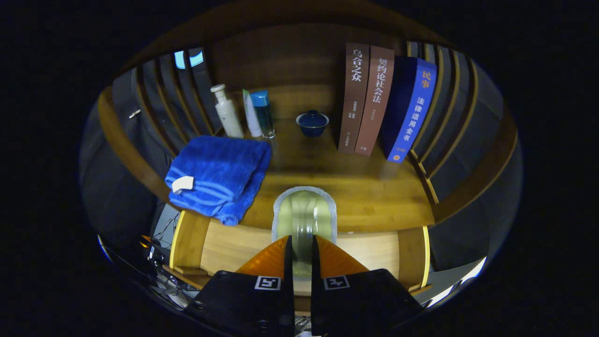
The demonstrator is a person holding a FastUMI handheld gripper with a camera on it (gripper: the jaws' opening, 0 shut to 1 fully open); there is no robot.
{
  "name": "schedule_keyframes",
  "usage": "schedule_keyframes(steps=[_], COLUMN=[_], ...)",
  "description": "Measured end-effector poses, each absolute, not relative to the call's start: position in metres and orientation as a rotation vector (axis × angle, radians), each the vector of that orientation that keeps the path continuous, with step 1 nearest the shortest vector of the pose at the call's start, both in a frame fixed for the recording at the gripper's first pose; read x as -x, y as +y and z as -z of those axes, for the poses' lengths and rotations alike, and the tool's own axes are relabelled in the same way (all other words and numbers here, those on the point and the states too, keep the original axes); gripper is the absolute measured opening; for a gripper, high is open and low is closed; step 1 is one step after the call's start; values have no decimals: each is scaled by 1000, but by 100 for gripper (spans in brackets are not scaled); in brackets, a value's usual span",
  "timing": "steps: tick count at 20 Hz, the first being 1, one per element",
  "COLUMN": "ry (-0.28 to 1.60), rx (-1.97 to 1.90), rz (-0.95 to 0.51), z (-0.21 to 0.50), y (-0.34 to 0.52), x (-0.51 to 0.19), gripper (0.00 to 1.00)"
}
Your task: Pull open the drawer, take out the items inside it, and place them on the countertop above the cabinet.
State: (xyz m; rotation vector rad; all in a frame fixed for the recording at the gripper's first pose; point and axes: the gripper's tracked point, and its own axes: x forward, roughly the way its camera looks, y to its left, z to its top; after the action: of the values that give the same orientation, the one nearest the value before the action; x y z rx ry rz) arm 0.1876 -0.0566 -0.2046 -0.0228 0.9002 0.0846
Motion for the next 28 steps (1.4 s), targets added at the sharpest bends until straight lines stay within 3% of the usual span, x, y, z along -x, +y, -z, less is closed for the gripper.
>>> schedule_keyframes(steps=[7,16,23,28], ry=[952,976,825,636], rx=[16,41,-3,-62], rz=[-38,-41,-34,-58], z=[233,244,220,175], y=[-60,-56,-55,-48], x=[-262,-279,-275,-235], gripper=[18,26,100,100])
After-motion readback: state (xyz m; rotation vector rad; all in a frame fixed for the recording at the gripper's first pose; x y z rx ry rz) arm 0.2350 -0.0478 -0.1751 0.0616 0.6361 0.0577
